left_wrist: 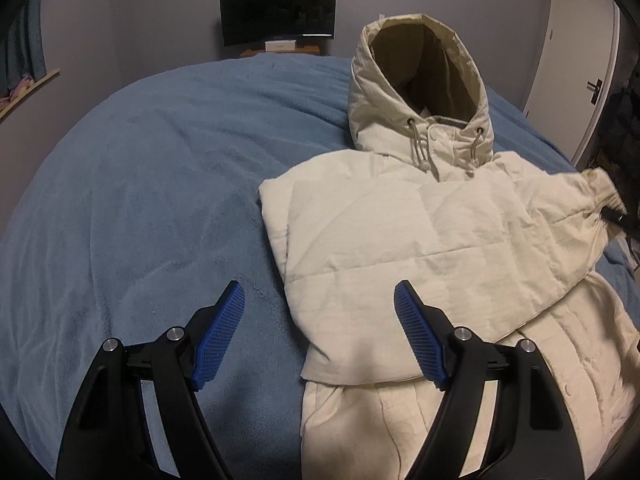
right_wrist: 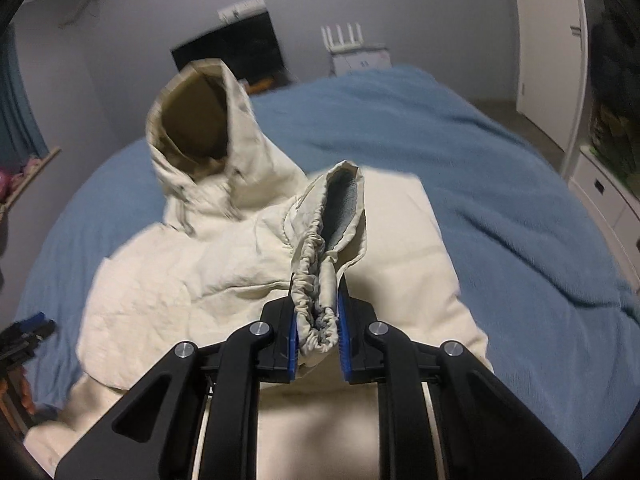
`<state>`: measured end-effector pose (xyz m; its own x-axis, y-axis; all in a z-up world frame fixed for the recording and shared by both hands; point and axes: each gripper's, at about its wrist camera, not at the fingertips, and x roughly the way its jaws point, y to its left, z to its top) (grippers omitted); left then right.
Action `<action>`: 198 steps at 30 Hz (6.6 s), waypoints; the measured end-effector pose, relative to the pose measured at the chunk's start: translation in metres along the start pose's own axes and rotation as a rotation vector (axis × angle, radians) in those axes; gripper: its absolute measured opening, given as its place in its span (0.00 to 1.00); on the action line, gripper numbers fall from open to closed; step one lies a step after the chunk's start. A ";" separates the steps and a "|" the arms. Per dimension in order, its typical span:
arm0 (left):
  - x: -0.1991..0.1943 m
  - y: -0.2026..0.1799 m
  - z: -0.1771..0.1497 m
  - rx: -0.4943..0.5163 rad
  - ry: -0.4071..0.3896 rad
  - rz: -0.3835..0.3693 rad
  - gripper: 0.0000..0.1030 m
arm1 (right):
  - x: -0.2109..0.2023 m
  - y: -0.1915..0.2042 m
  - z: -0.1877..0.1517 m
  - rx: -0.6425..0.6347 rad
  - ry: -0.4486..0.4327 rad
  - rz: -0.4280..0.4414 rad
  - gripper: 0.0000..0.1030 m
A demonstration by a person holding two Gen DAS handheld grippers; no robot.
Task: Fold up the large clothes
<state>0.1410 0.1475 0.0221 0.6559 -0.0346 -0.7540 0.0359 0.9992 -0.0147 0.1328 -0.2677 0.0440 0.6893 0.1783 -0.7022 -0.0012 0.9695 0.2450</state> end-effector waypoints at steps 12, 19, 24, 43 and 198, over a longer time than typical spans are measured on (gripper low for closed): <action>0.014 -0.010 -0.003 0.058 0.052 0.032 0.72 | 0.051 -0.018 -0.025 0.016 0.109 -0.050 0.17; 0.013 -0.010 -0.004 0.064 0.050 0.031 0.72 | 0.013 -0.009 -0.020 -0.079 0.021 -0.103 0.44; 0.012 -0.021 -0.004 0.101 0.052 0.054 0.74 | 0.000 0.022 -0.007 -0.174 -0.033 -0.039 0.53; 0.101 -0.053 0.016 0.188 0.197 0.060 0.81 | 0.087 0.028 -0.015 -0.226 0.126 -0.003 0.58; 0.137 -0.088 0.078 -0.064 0.112 -0.437 0.19 | 0.141 0.119 0.013 -0.595 0.101 0.229 0.40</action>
<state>0.2865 0.0530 -0.0288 0.5036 -0.4544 -0.7348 0.2420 0.8907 -0.3849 0.2396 -0.1292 -0.0174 0.5525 0.3789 -0.7424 -0.5619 0.8272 0.0040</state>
